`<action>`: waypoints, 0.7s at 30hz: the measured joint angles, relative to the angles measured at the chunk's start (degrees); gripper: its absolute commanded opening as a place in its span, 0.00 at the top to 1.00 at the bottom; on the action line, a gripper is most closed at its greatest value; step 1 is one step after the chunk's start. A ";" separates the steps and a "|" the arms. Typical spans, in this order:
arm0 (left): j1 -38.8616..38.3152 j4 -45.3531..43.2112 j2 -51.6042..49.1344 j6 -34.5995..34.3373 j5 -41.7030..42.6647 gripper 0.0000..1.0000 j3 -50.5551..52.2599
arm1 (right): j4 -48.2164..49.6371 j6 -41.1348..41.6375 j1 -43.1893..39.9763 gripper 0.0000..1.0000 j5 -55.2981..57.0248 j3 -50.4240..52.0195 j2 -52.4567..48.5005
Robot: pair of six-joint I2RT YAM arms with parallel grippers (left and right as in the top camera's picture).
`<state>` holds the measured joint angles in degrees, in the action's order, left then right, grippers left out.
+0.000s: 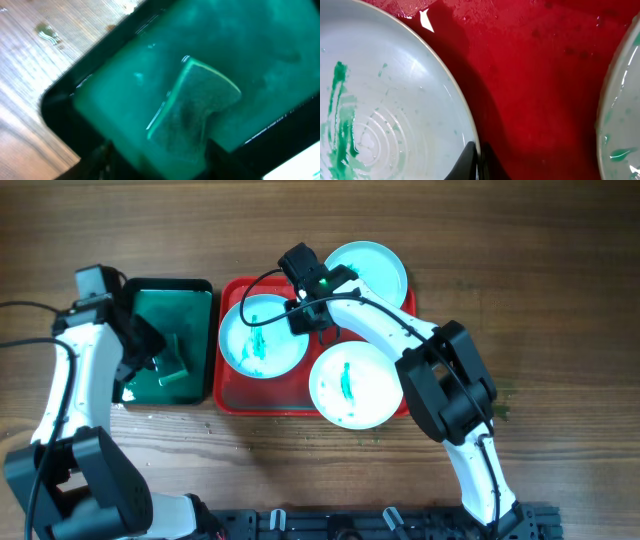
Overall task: Clean dirty plates on tray and stack at the side
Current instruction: 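Tilt the plate up with right gripper and bring sponge to it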
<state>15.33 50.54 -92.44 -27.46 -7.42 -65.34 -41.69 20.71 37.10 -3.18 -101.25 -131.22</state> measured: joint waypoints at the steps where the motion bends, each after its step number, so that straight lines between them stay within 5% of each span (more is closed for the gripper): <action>1: -1.11 -1.29 0.00 0.57 0.00 0.53 0.85 | 0.02 0.07 0.00 0.95 0.00 0.00 0.00; 6: -6.10 -5.84 -1.81 3.41 0.17 0.52 1.53 | 0.02 0.07 0.00 0.96 -0.02 0.00 0.00; 17: -3.32 -7.56 -12.13 6.32 1.49 0.64 1.53 | 0.07 0.07 0.00 0.95 0.00 0.00 -0.04; 19: -3.30 -8.57 -14.10 7.50 2.40 0.89 1.53 | 0.09 0.07 0.00 0.95 0.00 0.00 -0.04; 21: -3.28 -9.31 -14.47 8.24 3.23 0.96 1.46 | 0.11 0.07 0.00 0.95 0.00 0.00 -0.04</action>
<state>12.05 41.23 -106.91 -19.22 -4.19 -63.88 -41.58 20.78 37.10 -3.18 -101.25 -131.26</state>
